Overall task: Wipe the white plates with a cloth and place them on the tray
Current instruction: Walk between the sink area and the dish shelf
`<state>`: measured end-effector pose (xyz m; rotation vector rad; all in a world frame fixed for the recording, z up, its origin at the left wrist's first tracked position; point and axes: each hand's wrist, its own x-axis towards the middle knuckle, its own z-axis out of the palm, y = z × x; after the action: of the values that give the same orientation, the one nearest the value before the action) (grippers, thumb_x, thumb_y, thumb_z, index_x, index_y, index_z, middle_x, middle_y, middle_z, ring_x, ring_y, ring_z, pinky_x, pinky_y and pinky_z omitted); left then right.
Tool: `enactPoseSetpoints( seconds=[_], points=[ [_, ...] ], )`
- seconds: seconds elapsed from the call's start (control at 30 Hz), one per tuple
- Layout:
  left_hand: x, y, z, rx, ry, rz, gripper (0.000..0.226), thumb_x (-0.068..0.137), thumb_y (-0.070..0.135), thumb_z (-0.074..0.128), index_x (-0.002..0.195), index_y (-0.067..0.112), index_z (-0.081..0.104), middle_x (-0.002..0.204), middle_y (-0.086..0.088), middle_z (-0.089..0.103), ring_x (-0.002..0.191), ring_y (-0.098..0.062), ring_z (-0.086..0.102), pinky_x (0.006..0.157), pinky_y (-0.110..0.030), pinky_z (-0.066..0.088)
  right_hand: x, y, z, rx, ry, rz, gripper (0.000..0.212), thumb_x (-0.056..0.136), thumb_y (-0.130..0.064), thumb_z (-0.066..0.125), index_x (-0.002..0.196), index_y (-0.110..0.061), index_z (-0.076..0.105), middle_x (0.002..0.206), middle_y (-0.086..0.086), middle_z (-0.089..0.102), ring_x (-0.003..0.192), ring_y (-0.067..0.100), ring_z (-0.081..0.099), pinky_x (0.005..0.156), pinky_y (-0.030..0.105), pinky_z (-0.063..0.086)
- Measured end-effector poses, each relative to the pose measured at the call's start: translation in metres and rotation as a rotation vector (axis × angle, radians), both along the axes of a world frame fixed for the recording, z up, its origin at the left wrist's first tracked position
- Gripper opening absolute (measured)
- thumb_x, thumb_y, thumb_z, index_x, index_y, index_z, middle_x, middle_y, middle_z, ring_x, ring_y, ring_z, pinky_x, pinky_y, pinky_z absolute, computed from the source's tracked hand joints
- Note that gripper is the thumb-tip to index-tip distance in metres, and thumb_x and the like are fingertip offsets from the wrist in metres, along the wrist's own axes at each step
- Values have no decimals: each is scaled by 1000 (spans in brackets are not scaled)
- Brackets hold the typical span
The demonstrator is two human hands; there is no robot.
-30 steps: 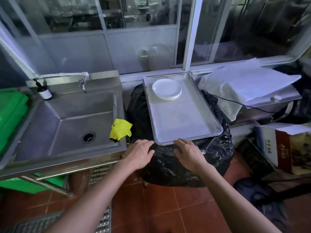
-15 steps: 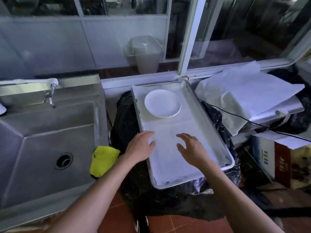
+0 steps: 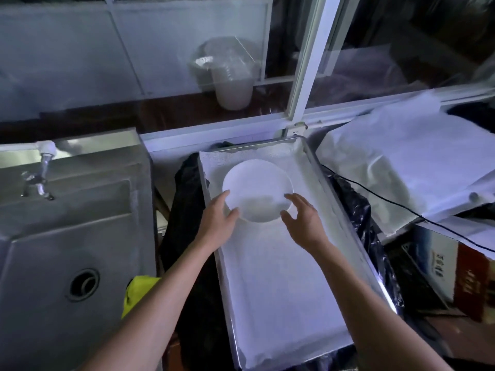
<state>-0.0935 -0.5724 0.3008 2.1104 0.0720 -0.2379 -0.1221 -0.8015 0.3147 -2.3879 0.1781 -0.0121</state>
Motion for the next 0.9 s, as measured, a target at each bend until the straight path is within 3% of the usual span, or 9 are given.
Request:
enactPoseSetpoints(
  seconds=[0.1, 0.2, 0.3, 0.37, 0.43, 0.5, 0.57, 0.7, 0.9],
  points=[
    [24, -15, -7, -6, 5, 76, 56, 101, 26, 60, 153, 17, 42, 159, -1, 41, 146, -15, 37, 114, -25, 30, 35, -14, -9, 58, 29, -17, 46, 93, -17, 66, 138, -14, 56, 144, 5, 54, 133, 27, 47, 98, 20, 31],
    [45, -32, -18, 12, -58, 164, 51, 100, 20, 60, 149, 20, 48, 164, 1, 31, 149, -10, 31, 114, -21, 27, 67, -26, -24, 101, 43, -8, 49, 94, -18, 64, 141, -15, 53, 146, 5, 51, 134, 27, 44, 99, 17, 26],
    [62, -44, -30, -35, -88, 288, 48, 97, 12, 62, 144, 22, 55, 159, 7, 35, 120, 27, 37, 94, 4, 26, 92, -34, -40, 171, 74, -7, 51, 96, -22, 62, 145, -18, 49, 152, 3, 46, 139, 22, 40, 106, 16, 25],
    [70, -48, -39, -104, -107, 374, 47, 96, 6, 63, 140, 20, 58, 154, 9, 40, 105, 37, 38, 83, 8, 30, 104, -35, -51, 230, 85, 14, 52, 97, -24, 60, 147, -21, 47, 155, 2, 43, 142, 22, 37, 117, 32, 31],
    [72, -51, -43, -174, -112, 429, 48, 95, 3, 63, 138, 23, 61, 155, 8, 44, 118, 29, 42, 93, -1, 38, 113, -34, -60, 287, 74, 24, 53, 97, -24, 60, 148, -24, 45, 154, -2, 44, 142, 19, 38, 118, 42, 33],
    [71, -54, -48, -226, -98, 457, 49, 94, 2, 63, 137, 27, 62, 149, 15, 51, 133, 13, 42, 110, -18, 37, 117, -33, -66, 358, 67, 5, 54, 96, -22, 62, 147, -28, 45, 151, -8, 46, 140, 13, 41, 117, 41, 35],
    [71, -56, -51, -274, -65, 494, 51, 94, 2, 63, 135, 32, 63, 140, 26, 57, 133, 3, 47, 112, -24, 38, 117, -30, -70, 432, 67, -29, 55, 96, -23, 64, 147, -32, 45, 151, -13, 46, 138, 8, 42, 116, 39, 36],
    [73, -58, -57, -368, -31, 557, 56, 91, 0, 62, 131, 39, 65, 134, 32, 59, 123, 3, 55, 103, -25, 40, 117, -23, -75, 566, 74, -98, 57, 94, -24, 68, 144, -39, 47, 151, -21, 43, 139, 1, 40, 118, 38, 34],
    [75, -65, -62, -398, -81, 576, 62, 84, -12, 60, 131, 27, 67, 136, 22, 63, 134, 2, 49, 112, -24, 36, 117, -18, -75, 629, 67, -165, 59, 85, -30, 61, 142, -42, 48, 147, -24, 46, 135, 1, 43, 116, 41, 37]
  ],
)
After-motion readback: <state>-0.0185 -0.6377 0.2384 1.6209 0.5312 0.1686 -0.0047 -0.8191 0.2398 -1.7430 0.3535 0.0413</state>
